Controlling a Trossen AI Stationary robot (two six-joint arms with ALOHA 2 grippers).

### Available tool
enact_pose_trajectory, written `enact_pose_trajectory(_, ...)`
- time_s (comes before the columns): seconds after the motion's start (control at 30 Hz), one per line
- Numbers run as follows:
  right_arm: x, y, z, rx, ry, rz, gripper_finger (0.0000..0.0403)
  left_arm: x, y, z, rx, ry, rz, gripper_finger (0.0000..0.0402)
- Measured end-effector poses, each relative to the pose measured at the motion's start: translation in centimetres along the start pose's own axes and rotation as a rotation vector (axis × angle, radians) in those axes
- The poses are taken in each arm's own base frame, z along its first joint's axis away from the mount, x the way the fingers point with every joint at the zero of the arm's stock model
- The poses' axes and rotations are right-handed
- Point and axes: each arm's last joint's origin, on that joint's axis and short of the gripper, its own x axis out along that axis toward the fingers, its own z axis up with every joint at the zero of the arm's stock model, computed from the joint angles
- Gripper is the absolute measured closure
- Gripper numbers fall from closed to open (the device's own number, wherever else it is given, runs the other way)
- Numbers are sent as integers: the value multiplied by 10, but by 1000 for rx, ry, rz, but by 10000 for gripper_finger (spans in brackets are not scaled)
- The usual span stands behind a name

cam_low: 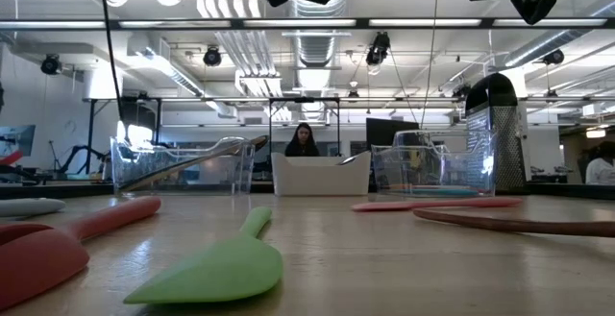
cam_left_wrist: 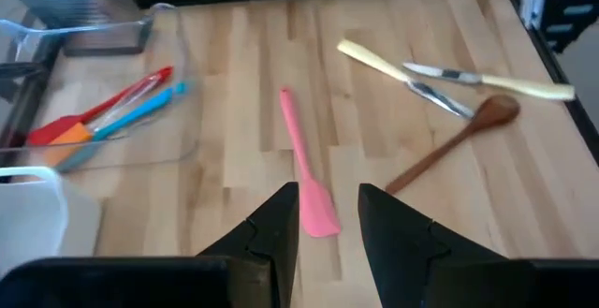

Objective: Pick & Place Kitchen Items
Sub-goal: Put the light blue serving spoon into the left transparent bin

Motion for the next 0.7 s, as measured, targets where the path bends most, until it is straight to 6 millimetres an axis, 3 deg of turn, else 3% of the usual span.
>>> enact_pose_trajectory(0.13, 0, 0, 0, 1, -1, 0, 394, -7, -14, -17, 23, -27, 21, 287)
enact_pose_trajectory(0.3, 0, 0, 0, 1, -1, 0, 394, -33, -22, -45, -16, -150, 25, 287)
enact_pose_trajectory(0.53, 0, 0, 0, 1, -1, 0, 394, -69, -22, -89, -76, -381, 1, 287)
enact_pose_trajectory(0.7, 0, 0, 0, 1, 0, 1, 394, -81, -21, -119, -95, -528, -7, 287)
